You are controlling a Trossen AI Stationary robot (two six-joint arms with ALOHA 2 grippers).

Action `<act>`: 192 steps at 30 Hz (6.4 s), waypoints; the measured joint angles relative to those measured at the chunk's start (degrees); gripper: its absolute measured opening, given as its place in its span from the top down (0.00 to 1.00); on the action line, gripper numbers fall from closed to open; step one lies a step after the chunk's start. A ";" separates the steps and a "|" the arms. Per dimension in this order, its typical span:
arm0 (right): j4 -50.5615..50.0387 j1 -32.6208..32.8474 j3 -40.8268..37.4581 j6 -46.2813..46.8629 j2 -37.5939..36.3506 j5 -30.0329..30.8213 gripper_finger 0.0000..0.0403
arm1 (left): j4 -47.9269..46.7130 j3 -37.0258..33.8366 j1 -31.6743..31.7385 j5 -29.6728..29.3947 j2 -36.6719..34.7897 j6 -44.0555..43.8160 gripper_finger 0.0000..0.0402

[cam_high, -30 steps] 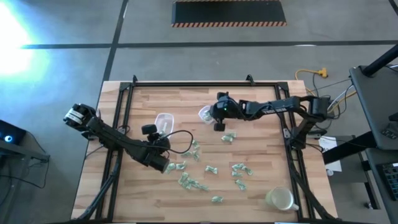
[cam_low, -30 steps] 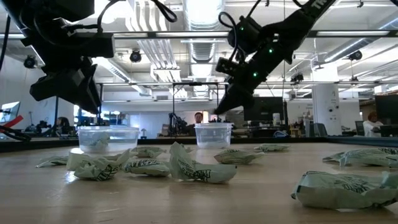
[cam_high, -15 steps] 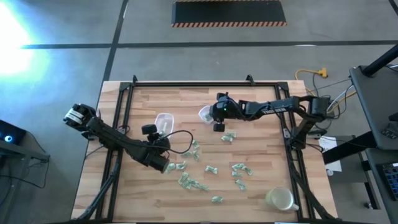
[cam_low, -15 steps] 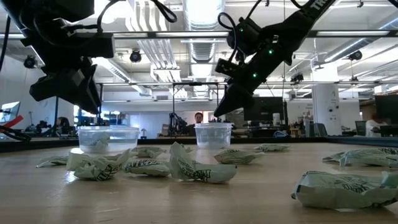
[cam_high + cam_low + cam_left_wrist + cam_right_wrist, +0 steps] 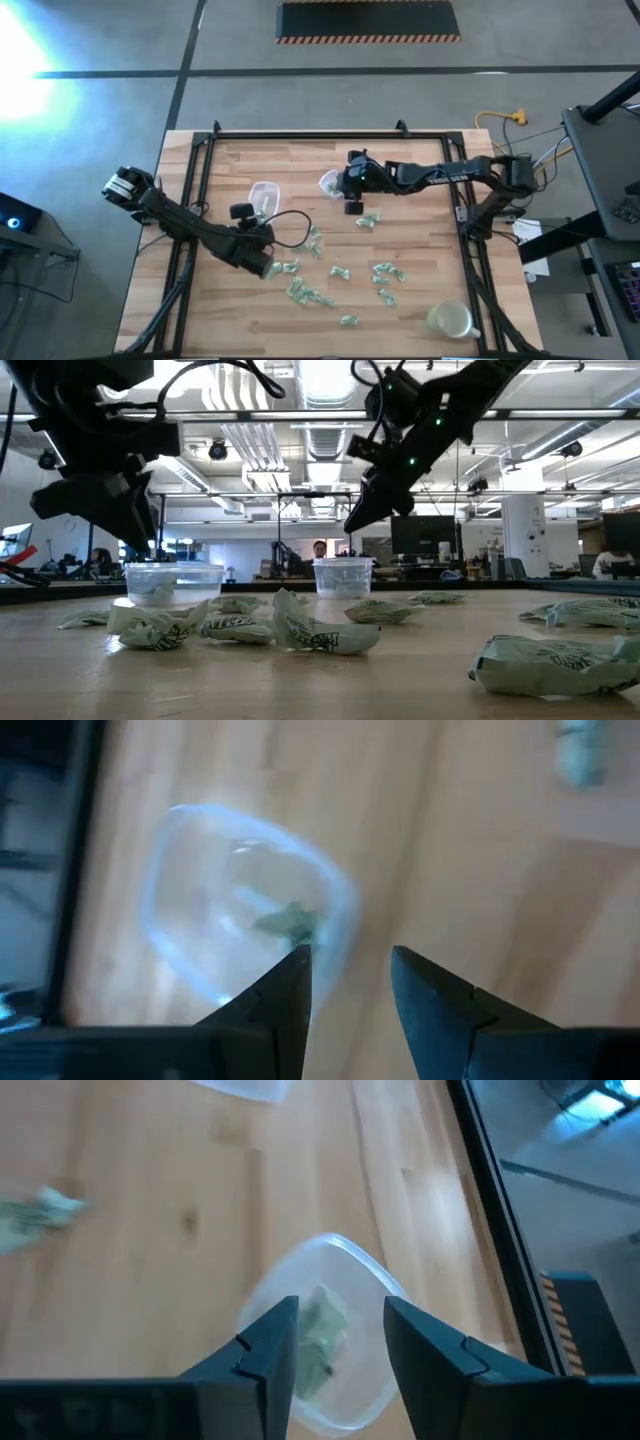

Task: Pick and place items into bin
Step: Put the stevia packet into the large transparent container, then put the stevia packet into the small transparent container

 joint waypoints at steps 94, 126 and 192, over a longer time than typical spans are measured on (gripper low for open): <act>-6.11 6.13 -1.53 1.53 -7.19 -0.22 0.81 | -6.98 2.56 -0.38 -16.14 3.85 -0.71 0.99; -5.92 6.13 -1.96 2.53 -7.19 -0.24 0.81 | 12.27 -7.67 25.06 -0.07 -11.89 32.31 0.99; -13.42 6.48 -8.08 10.27 2.50 -13.75 0.82 | 16.10 -8.55 24.65 6.38 -10.86 30.68 0.66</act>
